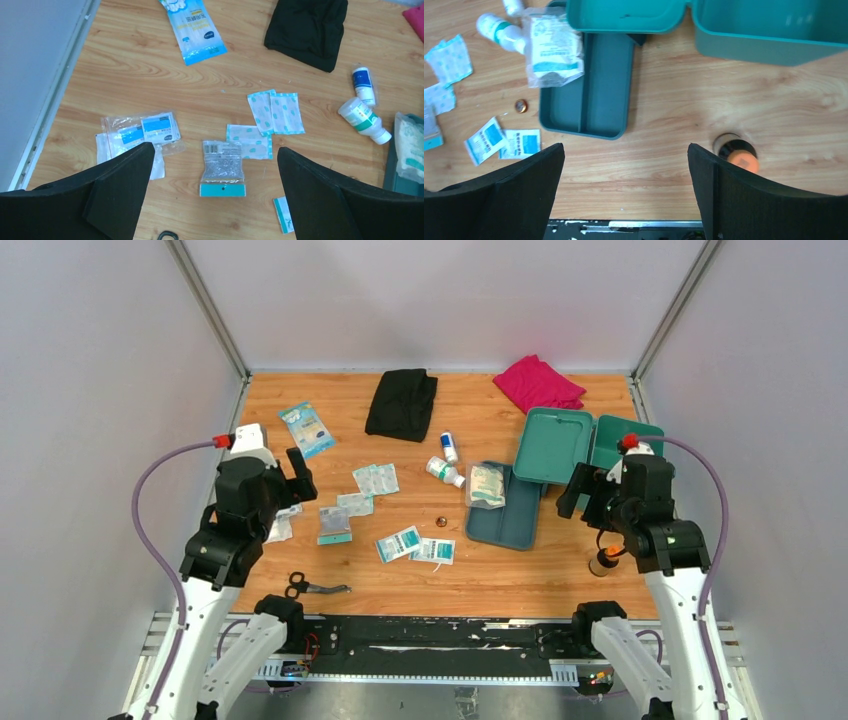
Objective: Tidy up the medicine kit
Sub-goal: Pick up the medical item from the medicine box compartment.
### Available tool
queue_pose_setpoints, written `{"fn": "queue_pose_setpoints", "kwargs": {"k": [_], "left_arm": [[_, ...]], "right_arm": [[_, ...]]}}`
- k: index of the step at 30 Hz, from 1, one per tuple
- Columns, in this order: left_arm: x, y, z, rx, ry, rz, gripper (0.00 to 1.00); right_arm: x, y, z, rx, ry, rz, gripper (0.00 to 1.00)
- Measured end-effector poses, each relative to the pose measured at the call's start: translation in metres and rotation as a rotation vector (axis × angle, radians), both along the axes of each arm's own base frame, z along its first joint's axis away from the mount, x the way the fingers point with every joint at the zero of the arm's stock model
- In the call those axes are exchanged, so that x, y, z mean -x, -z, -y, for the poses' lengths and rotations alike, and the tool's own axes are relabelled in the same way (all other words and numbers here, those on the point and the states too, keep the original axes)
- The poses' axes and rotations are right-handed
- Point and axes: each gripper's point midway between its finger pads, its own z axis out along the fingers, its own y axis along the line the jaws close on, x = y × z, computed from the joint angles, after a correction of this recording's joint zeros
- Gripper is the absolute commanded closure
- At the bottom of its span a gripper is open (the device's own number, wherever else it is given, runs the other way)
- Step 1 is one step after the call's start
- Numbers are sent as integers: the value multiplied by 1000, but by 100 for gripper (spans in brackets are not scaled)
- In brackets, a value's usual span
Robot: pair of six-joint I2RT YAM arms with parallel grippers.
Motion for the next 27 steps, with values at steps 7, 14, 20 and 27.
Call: {"fn": "queue_pose_setpoints", "kwargs": {"k": [7, 14, 20, 27], "left_arm": [[-4, 24, 4, -71, 63, -81, 0], [-10, 40, 12, -85, 110, -149, 0], [-9, 38, 13, -82, 117, -141, 0], [-9, 38, 13, -82, 121, -141, 0]], "right_arm": [[-16, 1, -38, -133, -168, -7, 5], [-33, 31, -81, -106, -307, -138, 5], [-55, 49, -136, 39, -449, -217, 8], [-94, 83, -167, 220, -481, -257, 9]]}}
